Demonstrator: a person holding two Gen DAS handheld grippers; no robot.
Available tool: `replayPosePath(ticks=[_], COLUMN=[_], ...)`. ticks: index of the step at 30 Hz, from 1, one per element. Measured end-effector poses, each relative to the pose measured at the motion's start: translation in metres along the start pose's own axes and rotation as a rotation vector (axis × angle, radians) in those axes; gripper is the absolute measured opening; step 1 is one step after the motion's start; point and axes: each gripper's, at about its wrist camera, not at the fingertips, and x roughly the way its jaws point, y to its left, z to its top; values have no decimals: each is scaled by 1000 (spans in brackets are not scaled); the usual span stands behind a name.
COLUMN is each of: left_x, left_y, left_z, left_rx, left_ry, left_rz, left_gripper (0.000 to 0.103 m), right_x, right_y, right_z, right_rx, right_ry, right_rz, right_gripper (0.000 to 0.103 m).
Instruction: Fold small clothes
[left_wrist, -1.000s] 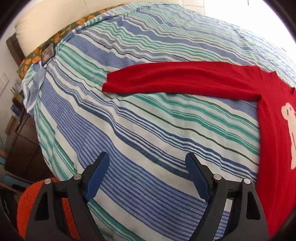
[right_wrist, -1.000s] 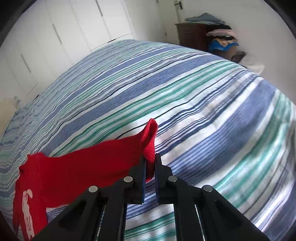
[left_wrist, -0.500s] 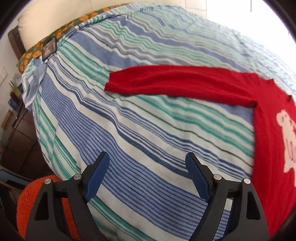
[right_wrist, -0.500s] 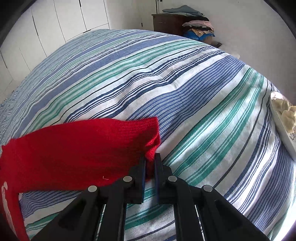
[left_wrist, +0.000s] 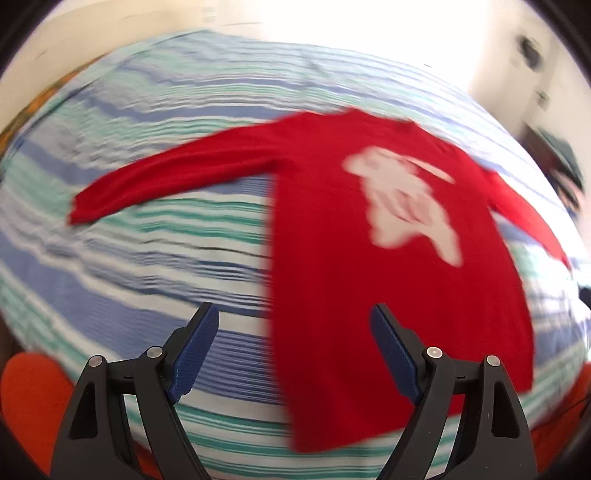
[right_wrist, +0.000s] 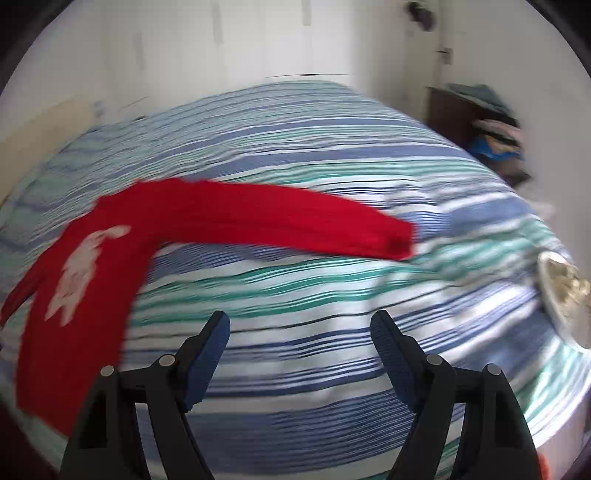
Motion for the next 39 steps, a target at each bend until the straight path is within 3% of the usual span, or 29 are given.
replayPosePath(ticks=[4, 6, 10, 12, 16, 26, 28, 35, 39], left_x=[5, 13, 36, 42, 42, 38, 32, -5, 4], left_y=[-37, -39, -31, -23, -16, -24, -22, -4, 2], left_z=[-11, -21, -47, -57, -55, -63, -61, -36, -28], left_rx=[144, 180, 197, 164, 123, 148, 136, 16, -2], left_ry=[16, 66, 241, 312, 338, 334, 304, 91, 89], left_rz=[-9, -1, 10, 2, -13, 9, -3, -55, -57], left_gripper=[86, 86, 86, 89, 92, 93, 92, 92, 92], right_x=[4, 12, 43, 63, 59, 50, 49, 31, 6], right_y=[109, 152, 179, 174, 161, 159, 159, 151, 152], right_z=[-10, -21, -62, -84, -92, -97, -98, -86, -68], right_rx=[-242, -349, -479, -498, -467, -417, -413, -374, -384], right_ry=[60, 112, 254, 357, 355, 369, 372, 378, 292], right_rz=[272, 375, 413, 374, 359, 363, 363, 365, 367], right_gripper=[78, 77, 64, 64, 64, 64, 64, 64, 64])
